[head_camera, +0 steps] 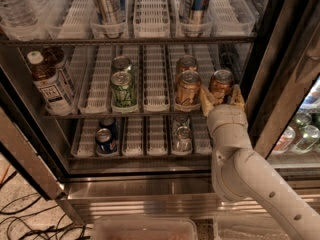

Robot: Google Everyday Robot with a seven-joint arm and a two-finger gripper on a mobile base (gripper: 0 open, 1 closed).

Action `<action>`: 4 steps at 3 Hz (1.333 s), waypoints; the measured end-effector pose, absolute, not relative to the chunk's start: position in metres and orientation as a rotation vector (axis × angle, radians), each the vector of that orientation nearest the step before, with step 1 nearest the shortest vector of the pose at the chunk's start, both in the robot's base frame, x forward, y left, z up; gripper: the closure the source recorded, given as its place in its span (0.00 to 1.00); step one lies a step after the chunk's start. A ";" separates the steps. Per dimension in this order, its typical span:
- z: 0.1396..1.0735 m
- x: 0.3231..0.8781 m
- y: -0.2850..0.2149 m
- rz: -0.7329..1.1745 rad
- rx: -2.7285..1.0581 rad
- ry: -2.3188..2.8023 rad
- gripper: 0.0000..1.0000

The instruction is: Pick orange can from middle shelf of fridge

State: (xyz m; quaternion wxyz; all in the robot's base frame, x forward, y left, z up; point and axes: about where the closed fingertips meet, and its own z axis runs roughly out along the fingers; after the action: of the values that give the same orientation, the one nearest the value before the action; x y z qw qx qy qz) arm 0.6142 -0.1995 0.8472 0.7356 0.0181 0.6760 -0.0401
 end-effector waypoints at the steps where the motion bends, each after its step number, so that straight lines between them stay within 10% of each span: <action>1: 0.844 0.621 -0.200 -0.091 0.057 1.475 0.28; 2: 0.841 0.627 -0.199 -0.105 0.062 1.463 0.28; 4: 0.841 0.627 -0.199 -0.105 0.062 1.463 0.70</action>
Offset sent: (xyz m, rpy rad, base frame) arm 0.0184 0.0022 -0.0091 -0.0036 -0.0356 -0.0406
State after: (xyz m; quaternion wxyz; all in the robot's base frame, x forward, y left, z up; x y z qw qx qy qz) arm 0.6266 -0.1986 0.8414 0.7424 0.0284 0.6676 -0.0477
